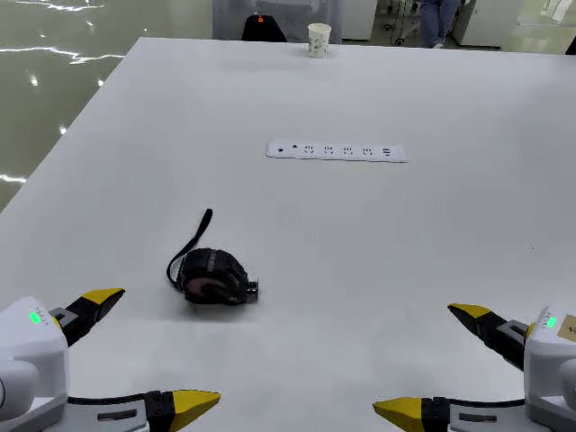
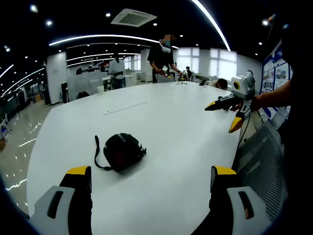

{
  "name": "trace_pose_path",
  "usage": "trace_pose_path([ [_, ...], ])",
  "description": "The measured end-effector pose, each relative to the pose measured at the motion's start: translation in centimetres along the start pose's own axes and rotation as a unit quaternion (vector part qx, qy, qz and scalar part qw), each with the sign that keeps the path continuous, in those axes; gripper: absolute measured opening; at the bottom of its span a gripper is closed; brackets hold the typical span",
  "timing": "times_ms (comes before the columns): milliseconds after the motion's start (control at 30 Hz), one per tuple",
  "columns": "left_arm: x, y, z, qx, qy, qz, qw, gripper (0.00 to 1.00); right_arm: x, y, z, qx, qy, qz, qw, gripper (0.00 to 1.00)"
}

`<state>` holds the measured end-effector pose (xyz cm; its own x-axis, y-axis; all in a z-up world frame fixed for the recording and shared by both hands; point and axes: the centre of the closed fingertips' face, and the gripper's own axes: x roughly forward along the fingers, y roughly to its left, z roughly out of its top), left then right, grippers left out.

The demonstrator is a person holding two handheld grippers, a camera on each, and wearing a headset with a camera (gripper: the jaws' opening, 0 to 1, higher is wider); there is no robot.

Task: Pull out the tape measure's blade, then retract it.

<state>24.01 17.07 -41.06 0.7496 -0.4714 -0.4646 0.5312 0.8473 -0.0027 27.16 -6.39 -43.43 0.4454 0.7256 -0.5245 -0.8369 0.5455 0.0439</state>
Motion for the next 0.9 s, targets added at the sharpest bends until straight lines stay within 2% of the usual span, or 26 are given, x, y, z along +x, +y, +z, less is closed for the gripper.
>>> trace_pose_path([
  [900, 1.1, 1.0, -0.1, 0.022, 0.023, -0.026, 0.9991, 0.99, 1.3, -1.0, -0.2, -0.025, 0.034, 0.031, 0.9986, 0.93],
])
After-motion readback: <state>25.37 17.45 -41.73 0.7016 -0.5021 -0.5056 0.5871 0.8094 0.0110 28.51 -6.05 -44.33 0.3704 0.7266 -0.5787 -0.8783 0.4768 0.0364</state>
